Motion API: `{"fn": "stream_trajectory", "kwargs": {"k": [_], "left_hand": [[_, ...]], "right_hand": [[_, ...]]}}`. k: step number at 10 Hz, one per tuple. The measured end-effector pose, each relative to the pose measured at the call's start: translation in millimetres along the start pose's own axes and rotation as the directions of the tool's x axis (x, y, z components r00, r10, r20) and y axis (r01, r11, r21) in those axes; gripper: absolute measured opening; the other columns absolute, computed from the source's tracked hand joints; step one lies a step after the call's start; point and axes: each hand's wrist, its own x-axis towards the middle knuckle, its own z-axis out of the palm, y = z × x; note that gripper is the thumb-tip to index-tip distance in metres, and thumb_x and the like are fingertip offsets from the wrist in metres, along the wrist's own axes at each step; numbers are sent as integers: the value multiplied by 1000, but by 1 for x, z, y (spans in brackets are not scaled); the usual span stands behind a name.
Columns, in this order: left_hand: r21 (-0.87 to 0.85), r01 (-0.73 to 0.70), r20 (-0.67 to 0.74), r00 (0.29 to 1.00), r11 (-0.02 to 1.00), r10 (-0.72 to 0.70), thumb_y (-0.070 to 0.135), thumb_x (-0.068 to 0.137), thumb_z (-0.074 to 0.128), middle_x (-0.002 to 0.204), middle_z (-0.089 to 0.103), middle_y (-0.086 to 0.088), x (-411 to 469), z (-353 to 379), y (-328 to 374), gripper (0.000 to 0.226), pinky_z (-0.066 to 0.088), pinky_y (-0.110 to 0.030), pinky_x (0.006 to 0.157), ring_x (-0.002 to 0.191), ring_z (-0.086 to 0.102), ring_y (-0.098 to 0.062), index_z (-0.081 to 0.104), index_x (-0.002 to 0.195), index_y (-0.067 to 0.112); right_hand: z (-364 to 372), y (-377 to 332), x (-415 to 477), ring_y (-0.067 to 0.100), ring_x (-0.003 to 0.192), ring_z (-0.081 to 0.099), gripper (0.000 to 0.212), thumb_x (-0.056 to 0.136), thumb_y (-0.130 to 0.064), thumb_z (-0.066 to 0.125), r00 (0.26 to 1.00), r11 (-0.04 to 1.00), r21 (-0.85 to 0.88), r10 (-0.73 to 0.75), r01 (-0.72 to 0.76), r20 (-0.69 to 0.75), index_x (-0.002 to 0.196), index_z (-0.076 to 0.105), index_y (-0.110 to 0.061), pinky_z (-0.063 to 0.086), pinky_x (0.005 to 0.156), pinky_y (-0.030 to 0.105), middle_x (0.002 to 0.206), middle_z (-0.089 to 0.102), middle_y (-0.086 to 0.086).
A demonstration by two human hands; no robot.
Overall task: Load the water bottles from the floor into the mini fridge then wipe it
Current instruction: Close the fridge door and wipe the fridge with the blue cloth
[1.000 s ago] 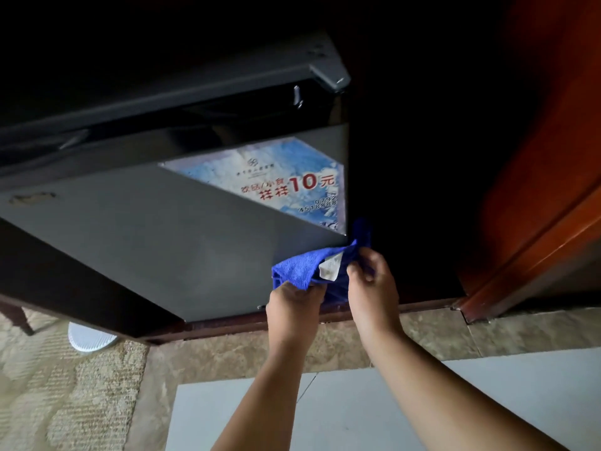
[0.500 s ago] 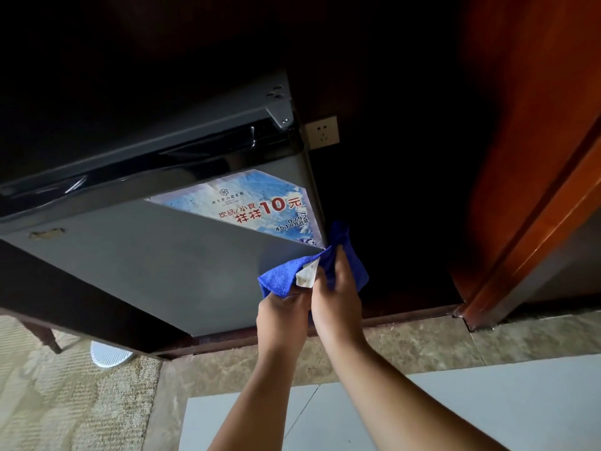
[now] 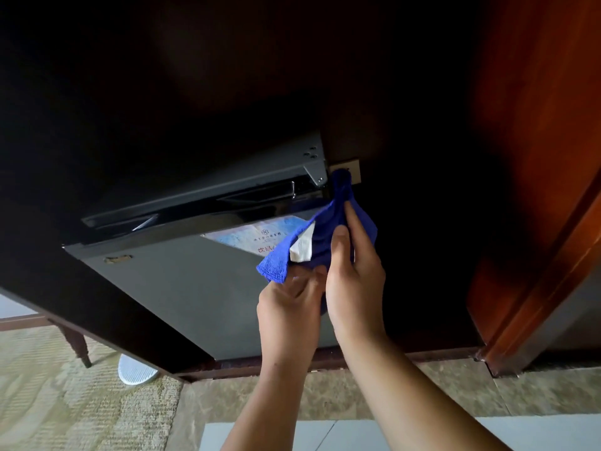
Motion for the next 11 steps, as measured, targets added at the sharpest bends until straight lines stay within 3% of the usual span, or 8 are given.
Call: {"fn": "stream_trajectory", "kwargs": {"k": [1, 2, 3, 4, 5, 9, 10, 11], "left_hand": [[-16, -60, 26, 998, 998, 60, 33, 94, 66, 59, 67, -13, 5, -6, 27, 19, 56, -39, 62, 56, 56, -29, 71, 78, 23], [-13, -104, 84, 991, 995, 105, 31, 96, 63, 61, 72, -8, 7, -8, 41, 27, 56, -32, 62, 54, 62, -23, 72, 75, 45], [-8, -193, 243, 951, 981, 189, 22, 99, 49, 73, 73, -7, 10, -1, 48, 31, 55, -28, 66, 58, 60, -19, 72, 87, 38], [14, -232, 312, 925, 973, 216, 24, 90, 39, 83, 72, -10, 16, 9, 42, 31, 57, -44, 79, 78, 65, -30, 68, 93, 16], [12, -241, 367, 904, 971, 220, 23, 83, 35, 84, 70, -7, 22, 19, 36, 32, 55, -48, 83, 88, 64, -33, 63, 90, 10], [142, -42, 585, 810, 989, -49, 14, 72, 33, 75, 54, 8, 25, 64, -46, 20, 44, -31, 70, 74, 49, -18, 48, 77, 26], [188, 20, 613, 778, 982, -134, 4, 78, 36, 74, 55, 14, 15, 65, -87, 30, 43, -25, 66, 70, 49, -13, 53, 83, 28], [264, 71, 620, 751, 962, -225, 6, 80, 36, 81, 66, 14, 11, 68, -115, 37, 49, -19, 71, 73, 57, -8, 63, 94, 25]], "right_hand": [[6, -17, 23, 8, 131, 57, 50, 95, -48, 43, 1000, 998, 63, -4, 2, 29, 141, 58, -35, 44, 113, 41, 140, 63, -11], [8, -26, 42, 4, 124, 61, 38, 97, -44, 45, 995, 991, 120, 58, -67, 75, 127, 68, -34, 44, 110, 32, 130, 68, -16], [7, -44, 65, -1, 81, 66, 22, 95, -49, 60, 958, 940, 207, 241, -270, 156, 84, 70, -33, 52, 81, 20, 81, 68, -19], [5, -48, 75, -1, 53, 59, 39, 92, -49, 64, 924, 911, 203, 316, -359, 214, 61, 65, -26, 48, 56, 15, 56, 61, -17], [2, -43, 84, 2, 48, 56, 40, 98, -39, 58, 911, 915, 128, 351, -383, 217, 62, 59, -23, 44, 53, 18, 47, 57, -14], [-54, 94, 69, 21, 93, 58, 21, 109, -24, 40, 759, 807, -94, 583, -583, 291, 113, 60, -23, 48, 72, 31, 99, 62, -1], [-51, 141, 61, 17, 121, 60, 47, 97, -52, 59, 789, 810, -68, 583, -582, 194, 135, 62, -25, 44, 108, 45, 127, 68, -8], [-57, 181, 48, 14, 97, 71, 55, 80, -69, 67, 757, 759, -5, 649, -651, 74, 105, 76, -21, 52, 98, 39, 101, 79, -14]]}}
